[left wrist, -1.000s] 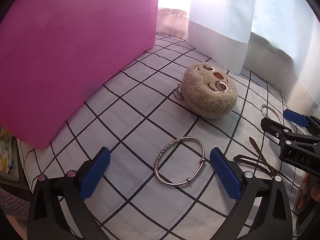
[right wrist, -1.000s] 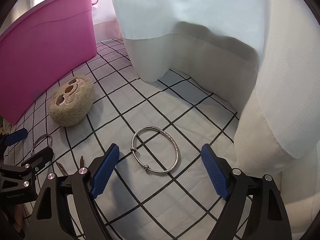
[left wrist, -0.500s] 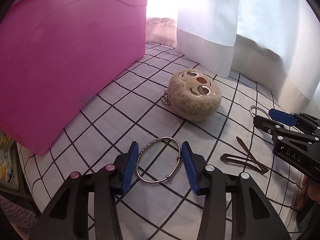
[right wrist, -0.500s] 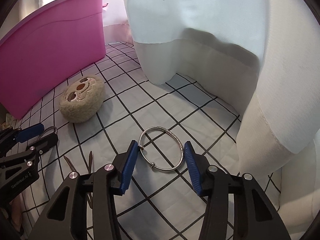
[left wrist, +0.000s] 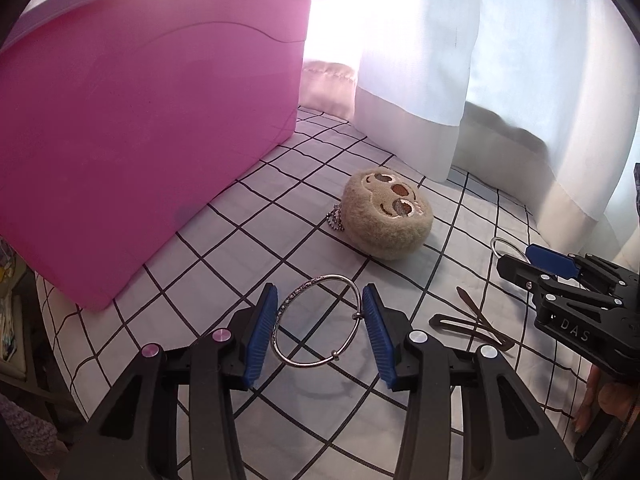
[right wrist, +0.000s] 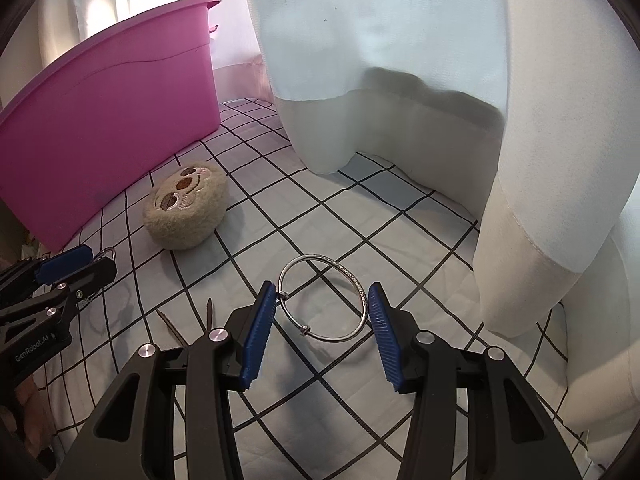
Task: Organize jewelry
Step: 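Close the left tool on the silver bangle while the right tool grips the silver ring, then carry the bangle in the left tool while the right tool carries the ring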
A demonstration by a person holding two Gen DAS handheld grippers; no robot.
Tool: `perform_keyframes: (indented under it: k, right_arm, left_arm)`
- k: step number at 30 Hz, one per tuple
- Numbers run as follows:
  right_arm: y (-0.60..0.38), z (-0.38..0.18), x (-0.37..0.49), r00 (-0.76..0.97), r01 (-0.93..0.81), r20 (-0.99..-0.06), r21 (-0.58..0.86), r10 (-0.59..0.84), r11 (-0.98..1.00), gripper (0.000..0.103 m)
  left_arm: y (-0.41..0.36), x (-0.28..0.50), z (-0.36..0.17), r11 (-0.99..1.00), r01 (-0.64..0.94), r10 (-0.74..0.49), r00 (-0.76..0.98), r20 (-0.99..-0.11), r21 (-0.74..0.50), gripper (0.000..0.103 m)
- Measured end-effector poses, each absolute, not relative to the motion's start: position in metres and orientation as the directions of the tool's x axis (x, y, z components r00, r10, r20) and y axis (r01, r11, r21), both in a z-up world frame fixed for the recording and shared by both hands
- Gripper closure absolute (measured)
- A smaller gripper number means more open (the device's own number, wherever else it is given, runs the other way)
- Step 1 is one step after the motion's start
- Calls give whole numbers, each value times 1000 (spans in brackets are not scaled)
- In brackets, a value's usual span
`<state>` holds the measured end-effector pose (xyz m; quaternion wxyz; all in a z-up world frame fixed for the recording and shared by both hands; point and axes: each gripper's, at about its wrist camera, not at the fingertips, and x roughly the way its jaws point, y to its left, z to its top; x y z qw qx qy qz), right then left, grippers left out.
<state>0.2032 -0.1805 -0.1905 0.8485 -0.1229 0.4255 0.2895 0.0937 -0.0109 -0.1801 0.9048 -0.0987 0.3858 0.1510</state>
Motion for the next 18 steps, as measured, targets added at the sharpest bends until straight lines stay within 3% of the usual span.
perform_keyframes:
  k: [18]
  right_arm:
    - [-197,-148,147,470,-567,-791,70,391,821,57]
  left_arm:
    - [-24,48,-140,945,-318,170,686,-707,-81,60]
